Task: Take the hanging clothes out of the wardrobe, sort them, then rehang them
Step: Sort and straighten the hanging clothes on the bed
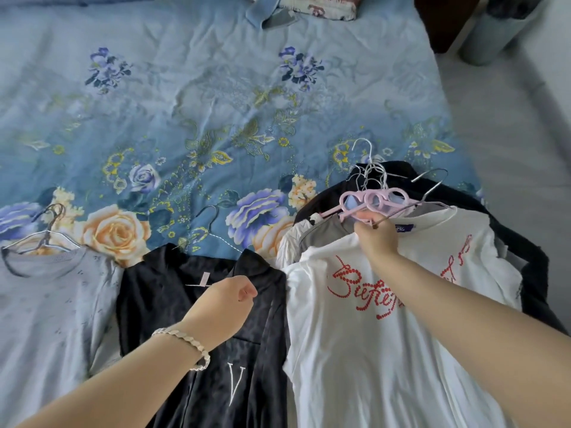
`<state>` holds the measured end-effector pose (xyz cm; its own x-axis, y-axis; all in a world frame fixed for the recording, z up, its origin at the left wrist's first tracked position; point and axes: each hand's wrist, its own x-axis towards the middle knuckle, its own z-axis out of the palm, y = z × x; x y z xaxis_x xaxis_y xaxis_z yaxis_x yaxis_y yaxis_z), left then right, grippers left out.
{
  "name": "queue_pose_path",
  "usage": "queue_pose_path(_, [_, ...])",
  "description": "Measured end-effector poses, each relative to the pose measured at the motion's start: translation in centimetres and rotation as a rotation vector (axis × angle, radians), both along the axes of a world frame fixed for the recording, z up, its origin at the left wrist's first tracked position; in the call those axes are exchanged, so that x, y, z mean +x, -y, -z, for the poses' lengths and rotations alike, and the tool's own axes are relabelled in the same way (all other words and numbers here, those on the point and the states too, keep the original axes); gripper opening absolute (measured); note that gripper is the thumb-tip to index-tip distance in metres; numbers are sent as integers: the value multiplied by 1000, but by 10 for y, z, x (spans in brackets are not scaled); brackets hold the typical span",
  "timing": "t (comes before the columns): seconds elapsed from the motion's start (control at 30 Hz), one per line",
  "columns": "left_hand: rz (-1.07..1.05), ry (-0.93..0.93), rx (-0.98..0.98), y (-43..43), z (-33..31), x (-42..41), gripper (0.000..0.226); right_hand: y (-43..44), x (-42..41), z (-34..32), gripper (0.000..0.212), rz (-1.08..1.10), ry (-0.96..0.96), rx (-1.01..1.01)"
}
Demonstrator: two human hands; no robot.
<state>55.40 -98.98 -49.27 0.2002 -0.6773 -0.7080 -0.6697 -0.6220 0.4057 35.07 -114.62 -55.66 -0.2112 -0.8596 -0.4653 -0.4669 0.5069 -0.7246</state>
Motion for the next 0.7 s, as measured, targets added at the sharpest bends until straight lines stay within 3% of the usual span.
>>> queue_pose_path(0.17, [-8,-2,-107,-16,-38,-1,24,-34,1,-58,25,-45,-147,-160])
queue_pose_path(0.27, [8,-15,-170,-42,-80,-4,23,-71,14,-114,31,-106,-124,-281])
queue_pose_path(0.43, [7,-41,-352,-110,-159,4,18,-152,45,-211,22,-181,-87,-404])
queue_pose_path(0.6, [19,-100,-590,-205,-241,28,37,-249,101,-322,29,-225,23,-490])
queue_pose_path(0.7, [41,-105,-683,-259,-295,43,13,-316,146,-380,36,-326,104,-559])
